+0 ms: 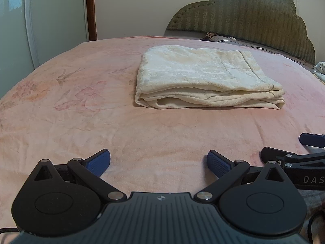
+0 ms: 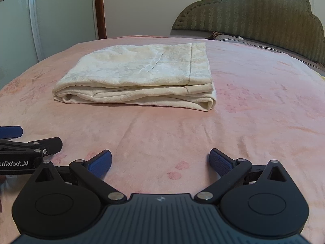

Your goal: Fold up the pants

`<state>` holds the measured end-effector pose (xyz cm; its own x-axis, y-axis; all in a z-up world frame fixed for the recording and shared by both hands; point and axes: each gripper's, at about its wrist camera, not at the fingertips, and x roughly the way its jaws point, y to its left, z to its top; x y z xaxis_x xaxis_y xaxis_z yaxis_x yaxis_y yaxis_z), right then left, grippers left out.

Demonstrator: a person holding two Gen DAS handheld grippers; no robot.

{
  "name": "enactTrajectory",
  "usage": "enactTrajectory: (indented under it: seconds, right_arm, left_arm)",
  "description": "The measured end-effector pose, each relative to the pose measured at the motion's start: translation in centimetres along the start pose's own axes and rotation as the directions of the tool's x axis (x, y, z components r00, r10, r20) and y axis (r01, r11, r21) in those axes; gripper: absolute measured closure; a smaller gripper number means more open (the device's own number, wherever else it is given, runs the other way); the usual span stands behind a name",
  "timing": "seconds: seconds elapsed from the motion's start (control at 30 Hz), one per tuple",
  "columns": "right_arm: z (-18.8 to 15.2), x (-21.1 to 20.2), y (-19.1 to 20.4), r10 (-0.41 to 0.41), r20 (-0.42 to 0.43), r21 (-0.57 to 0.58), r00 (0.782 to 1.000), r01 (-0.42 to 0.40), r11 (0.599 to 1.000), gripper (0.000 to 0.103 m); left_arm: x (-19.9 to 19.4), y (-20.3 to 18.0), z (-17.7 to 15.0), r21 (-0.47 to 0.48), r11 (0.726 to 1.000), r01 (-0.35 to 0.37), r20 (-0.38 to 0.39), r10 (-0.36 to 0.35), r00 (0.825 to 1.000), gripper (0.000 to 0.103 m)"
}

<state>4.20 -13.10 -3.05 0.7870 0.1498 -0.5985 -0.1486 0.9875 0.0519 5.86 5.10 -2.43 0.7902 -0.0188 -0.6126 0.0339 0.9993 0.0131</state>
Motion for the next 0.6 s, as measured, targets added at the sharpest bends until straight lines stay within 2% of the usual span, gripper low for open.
enactTrajectory:
  seconds: [0.6]
  right_arm:
    - [0.03, -0.23, -0.04, 0.011, 0.004, 0.010, 1.000, -0.011, 1.000, 0.000]
  left_arm:
    - [-0.01, 0.01, -0.02, -0.001, 1.000, 0.001, 0.000, -0.001, 1.000, 0.000]
